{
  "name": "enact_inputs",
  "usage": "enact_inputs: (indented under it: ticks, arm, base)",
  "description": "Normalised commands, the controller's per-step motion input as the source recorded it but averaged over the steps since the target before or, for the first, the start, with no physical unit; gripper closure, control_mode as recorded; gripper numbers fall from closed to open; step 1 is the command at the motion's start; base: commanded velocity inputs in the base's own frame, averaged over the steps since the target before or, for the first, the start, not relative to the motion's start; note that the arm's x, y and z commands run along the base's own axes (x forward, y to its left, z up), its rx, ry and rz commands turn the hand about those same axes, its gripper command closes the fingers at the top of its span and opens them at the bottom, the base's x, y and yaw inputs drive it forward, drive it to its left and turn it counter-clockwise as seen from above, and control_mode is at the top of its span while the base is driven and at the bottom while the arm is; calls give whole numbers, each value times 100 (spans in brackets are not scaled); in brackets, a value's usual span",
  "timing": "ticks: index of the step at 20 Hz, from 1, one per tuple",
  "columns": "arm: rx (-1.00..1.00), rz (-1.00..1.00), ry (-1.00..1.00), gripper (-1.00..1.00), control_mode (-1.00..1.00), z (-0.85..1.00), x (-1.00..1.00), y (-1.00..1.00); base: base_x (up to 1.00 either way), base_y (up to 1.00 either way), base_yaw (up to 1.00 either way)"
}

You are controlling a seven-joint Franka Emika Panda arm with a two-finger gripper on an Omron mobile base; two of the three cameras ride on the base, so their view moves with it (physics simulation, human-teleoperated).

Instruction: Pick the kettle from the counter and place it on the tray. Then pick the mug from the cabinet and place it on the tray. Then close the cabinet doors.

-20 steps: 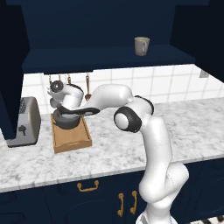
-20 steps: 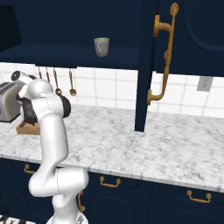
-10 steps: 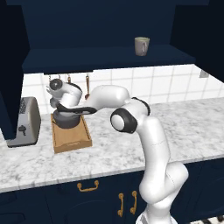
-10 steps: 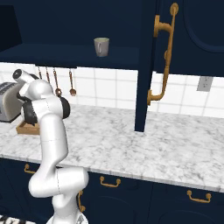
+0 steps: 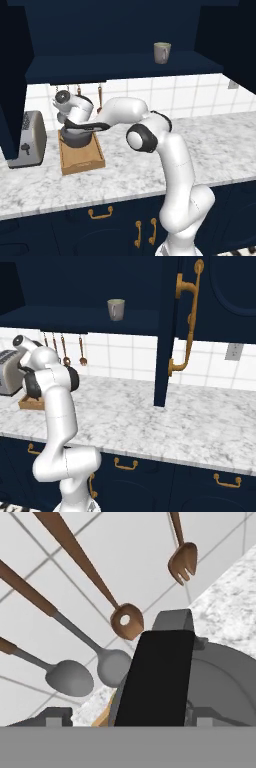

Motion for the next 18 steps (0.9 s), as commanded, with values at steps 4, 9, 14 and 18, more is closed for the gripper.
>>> enact_inputs:
  ticks: [4, 9, 14, 18]
  arm:
    - [0, 3, -2, -100, -100, -1, -18, 0]
    - [0, 5, -16, -100, -100, 0, -28, 1]
    - [0, 10, -12, -100, -100, 2, -22, 5]
    - [1, 20, -22, -100, -100, 2, -21, 8]
  base:
    - [0, 0, 0]
    - [0, 0, 0]
    - [0, 0, 0]
    - [0, 0, 0]
